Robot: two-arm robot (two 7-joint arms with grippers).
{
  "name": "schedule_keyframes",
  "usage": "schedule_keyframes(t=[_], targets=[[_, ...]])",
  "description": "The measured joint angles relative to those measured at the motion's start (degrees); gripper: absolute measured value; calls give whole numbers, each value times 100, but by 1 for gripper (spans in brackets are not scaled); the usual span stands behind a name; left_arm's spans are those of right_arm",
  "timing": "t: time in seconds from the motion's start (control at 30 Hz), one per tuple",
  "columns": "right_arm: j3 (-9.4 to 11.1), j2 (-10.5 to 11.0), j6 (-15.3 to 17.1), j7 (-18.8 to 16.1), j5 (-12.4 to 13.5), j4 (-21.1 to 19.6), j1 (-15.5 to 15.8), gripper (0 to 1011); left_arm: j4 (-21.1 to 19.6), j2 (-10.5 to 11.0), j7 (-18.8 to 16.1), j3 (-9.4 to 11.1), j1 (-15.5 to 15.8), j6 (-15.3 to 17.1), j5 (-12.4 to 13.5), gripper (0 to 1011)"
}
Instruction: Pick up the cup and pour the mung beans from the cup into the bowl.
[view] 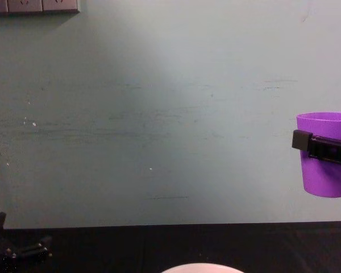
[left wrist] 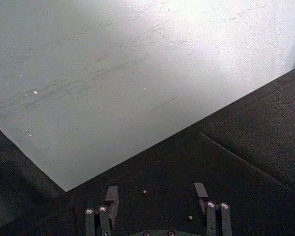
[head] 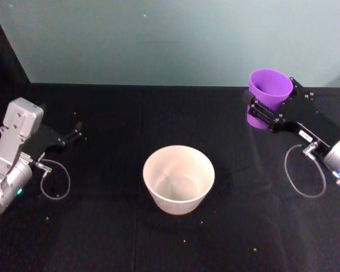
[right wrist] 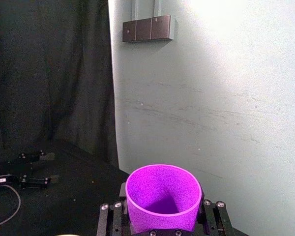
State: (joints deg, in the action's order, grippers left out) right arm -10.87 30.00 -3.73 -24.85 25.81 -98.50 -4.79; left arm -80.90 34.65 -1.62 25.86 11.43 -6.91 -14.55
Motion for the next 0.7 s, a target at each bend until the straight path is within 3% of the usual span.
schedule_keyframes(t=[0.7], targets=[[0,0,1,0,0,0,0,750,0,0,0,0,0,0,0,1000]])
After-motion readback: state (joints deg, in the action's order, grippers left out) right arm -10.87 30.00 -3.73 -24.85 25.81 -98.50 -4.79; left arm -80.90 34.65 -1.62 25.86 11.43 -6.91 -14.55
